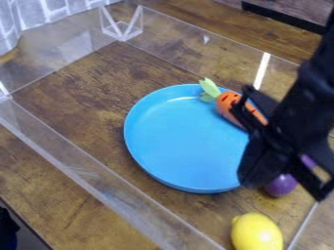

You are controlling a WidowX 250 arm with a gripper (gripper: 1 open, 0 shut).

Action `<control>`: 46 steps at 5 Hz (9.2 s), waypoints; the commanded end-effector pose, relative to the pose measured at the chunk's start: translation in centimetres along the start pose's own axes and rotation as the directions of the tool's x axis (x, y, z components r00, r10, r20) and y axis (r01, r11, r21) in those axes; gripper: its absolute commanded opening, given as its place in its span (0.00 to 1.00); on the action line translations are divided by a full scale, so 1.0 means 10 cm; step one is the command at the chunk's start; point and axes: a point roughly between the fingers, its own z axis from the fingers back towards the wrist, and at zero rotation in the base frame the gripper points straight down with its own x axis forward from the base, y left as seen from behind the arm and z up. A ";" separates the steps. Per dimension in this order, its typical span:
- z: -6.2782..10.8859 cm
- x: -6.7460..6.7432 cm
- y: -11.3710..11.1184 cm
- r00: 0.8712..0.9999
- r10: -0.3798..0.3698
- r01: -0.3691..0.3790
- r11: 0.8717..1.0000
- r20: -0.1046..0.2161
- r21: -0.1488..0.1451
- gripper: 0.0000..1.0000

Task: Put the lemon on the blue tray

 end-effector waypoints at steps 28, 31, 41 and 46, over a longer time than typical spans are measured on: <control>-0.87 0.08 0.04 0.971 0.149 -0.135 0.987 -0.185 0.087 1.00; -0.81 0.14 0.09 0.948 0.243 -0.237 0.970 -0.203 0.054 0.00; -0.65 0.25 0.28 0.926 0.330 -0.326 0.944 -0.182 0.052 0.00; -0.64 0.23 0.73 0.919 0.352 -0.342 0.936 -0.176 0.087 0.00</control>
